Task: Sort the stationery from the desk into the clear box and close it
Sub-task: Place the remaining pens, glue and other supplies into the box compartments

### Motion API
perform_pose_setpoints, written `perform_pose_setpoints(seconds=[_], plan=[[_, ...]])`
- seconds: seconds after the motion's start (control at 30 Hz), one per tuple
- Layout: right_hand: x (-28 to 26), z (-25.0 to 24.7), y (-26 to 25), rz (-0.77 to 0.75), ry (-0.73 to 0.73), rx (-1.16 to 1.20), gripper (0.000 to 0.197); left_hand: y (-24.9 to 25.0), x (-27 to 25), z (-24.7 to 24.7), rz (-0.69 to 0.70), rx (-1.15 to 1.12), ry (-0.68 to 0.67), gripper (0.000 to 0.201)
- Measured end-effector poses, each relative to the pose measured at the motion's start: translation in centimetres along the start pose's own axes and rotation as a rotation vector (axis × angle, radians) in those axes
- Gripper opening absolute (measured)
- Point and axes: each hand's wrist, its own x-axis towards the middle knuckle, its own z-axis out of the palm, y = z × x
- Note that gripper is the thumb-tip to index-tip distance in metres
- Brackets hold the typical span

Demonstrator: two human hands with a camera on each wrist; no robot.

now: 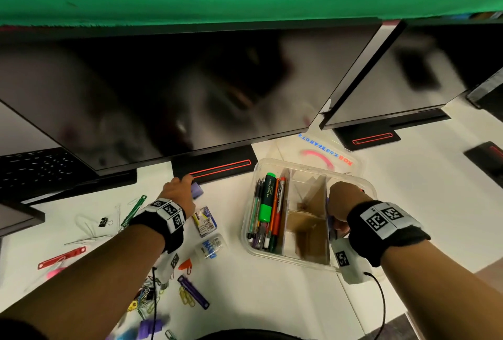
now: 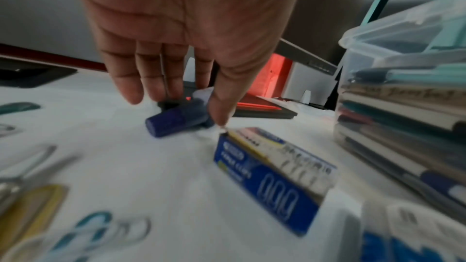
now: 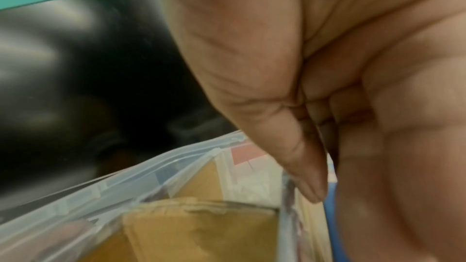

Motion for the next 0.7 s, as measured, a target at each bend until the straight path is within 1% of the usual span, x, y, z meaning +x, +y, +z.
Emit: perform_pose_setpoints(seconds=[0.07, 0.1, 0.17, 0.23, 0.3, 0.4, 0.5, 0.57, 0.63, 0.7], plan=[[-0.2, -0.1, -0.1, -0.035, 0.021, -0.056, 0.019, -0.4, 0.2, 0.6, 0.054, 0.009, -0.02, 0.069], [-0.2, 0.0, 0.0, -0.05, 0.033, -0.091, 0.015, -0.6, 0.4, 1.0, 0.092, -0.003, -0.023, 0.067], [-0.5, 0.2, 0.0, -0.063, 0.052, -0.142, 0.016, -0.7, 0.6, 1.3, 0.14, -0.03, -0.019, 0.055], [-0.7, 0.3, 0.1, -0.079, 0.095, -0.173, 0.017, -0.7, 0.7, 1.4, 0.143, -0.032, -0.003, 0.039], [-1.0, 0.3, 0.1, -0.093, 0.119, -0.178, 0.019, -0.7, 0.7, 1.3, 0.138, -0.009, -0.001, 0.031], [-1.3, 0.2, 0.1, -0.113, 0.133, -0.173, 0.012, -1.2, 0.5, 1.0, 0.142, 0.06, 0.0, 0.037], [-1.3, 0.4, -0.1, -0.119, 0.125, -0.222, 0.019, -1.8, 0.1, 1.2, 0.172, 0.098, 0.038, 0.054], [-1.1, 0.6, -0.2, -0.112, 0.115, -0.266, 0.022, -1.5, -0.1, 1.4, 0.202, 0.113, 0.042, 0.062], [-1.0, 0.7, -0.2, -0.11, 0.104, -0.278, 0.023, -1.3, -0.4, 1.7, 0.183, 0.129, 0.019, 0.061], [-1.0, 0.8, -0.1, -0.12, 0.113, -0.271, 0.022, -1.6, -0.7, 1.9, 0.153, 0.155, -0.011, 0.05]])
